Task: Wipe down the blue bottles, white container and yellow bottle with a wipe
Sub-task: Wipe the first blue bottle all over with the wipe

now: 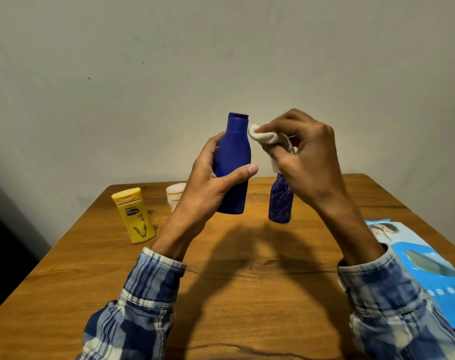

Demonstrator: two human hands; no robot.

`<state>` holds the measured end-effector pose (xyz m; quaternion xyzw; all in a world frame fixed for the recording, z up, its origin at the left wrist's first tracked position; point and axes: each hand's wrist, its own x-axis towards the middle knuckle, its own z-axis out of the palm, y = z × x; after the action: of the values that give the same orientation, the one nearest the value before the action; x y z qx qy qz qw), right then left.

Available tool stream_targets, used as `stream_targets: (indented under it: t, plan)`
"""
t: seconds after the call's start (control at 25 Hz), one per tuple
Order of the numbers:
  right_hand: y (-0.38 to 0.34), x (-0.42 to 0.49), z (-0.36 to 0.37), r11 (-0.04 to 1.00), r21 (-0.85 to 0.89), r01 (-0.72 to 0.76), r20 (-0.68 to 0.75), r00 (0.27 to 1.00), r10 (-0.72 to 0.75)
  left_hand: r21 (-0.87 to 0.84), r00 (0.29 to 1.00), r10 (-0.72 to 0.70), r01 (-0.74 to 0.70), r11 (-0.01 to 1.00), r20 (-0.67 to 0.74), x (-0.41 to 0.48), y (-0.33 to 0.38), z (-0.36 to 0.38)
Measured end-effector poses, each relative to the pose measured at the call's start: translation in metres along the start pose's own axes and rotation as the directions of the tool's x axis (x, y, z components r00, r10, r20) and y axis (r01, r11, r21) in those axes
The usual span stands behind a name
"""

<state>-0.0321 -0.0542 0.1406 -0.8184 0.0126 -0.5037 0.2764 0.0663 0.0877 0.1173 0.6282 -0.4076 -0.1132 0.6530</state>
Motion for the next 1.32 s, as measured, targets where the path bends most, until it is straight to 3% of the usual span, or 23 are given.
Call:
stream_targets:
  t: [0.12,0.24,0.44,0.56,0.64,0.72,0.88,0.96,1.08,1.12,1.24,1.32]
  plan:
    - [-0.006,-0.003,0.006,0.981,0.192,-0.024,0.082,0.997,0.008,-0.16,1.0,-0.02,0.022,0.987,0.013,0.0,0.001,-0.002]
    - [-0.006,-0.003,0.011,0.965,0.262,-0.011,0.145,0.989,-0.028,-0.306,0.997,-0.078,0.074,0.949,-0.001,0.001,0.003,-0.009]
    - [0.001,-0.005,0.014,0.935,0.325,-0.145,-0.049,0.984,0.17,-0.301,0.988,-0.126,0.148,0.942,0.088,-0.002,0.006,0.0]
    - [-0.005,-0.005,0.013,0.971,0.238,-0.018,0.065,0.998,0.002,-0.354,0.985,-0.138,0.165,0.921,0.101,-0.001,0.009,-0.004]
    - [-0.005,-0.003,0.007,0.988,0.134,0.075,0.257,0.96,-0.108,-0.349,0.986,-0.165,0.163,0.923,0.024,0.0,0.01,-0.008]
    - [-0.004,-0.002,0.003,0.991,0.097,0.091,0.364,0.924,-0.12,-0.324,0.985,-0.17,0.149,0.934,-0.039,0.001,0.008,-0.009]
    - [-0.005,-0.004,0.01,0.996,0.068,0.056,0.158,0.985,-0.066,-0.332,0.983,-0.182,0.164,0.929,-0.025,0.003,0.004,-0.001]
    - [-0.01,-0.007,0.014,0.995,-0.006,0.096,0.259,0.962,-0.091,-0.413,0.972,-0.227,0.184,0.892,-0.056,0.005,-0.001,-0.002]
    - [-0.019,-0.011,0.014,0.986,-0.034,0.165,0.54,0.833,-0.121,-0.538,0.933,-0.328,0.204,0.818,-0.146,0.009,-0.008,-0.008]
    - [-0.019,-0.011,0.014,0.987,-0.034,0.158,0.559,0.821,-0.112,-0.572,0.921,-0.349,0.196,0.797,-0.171,0.01,-0.008,-0.009]
    - [-0.015,-0.009,0.016,0.992,-0.099,0.073,0.413,0.91,-0.025,-0.67,0.909,-0.359,0.131,0.731,-0.213,0.011,-0.005,-0.009]
    - [-0.02,-0.011,0.017,0.988,-0.111,0.104,0.408,0.912,-0.05,-0.698,0.899,-0.363,0.096,0.709,-0.245,0.011,-0.004,-0.011]
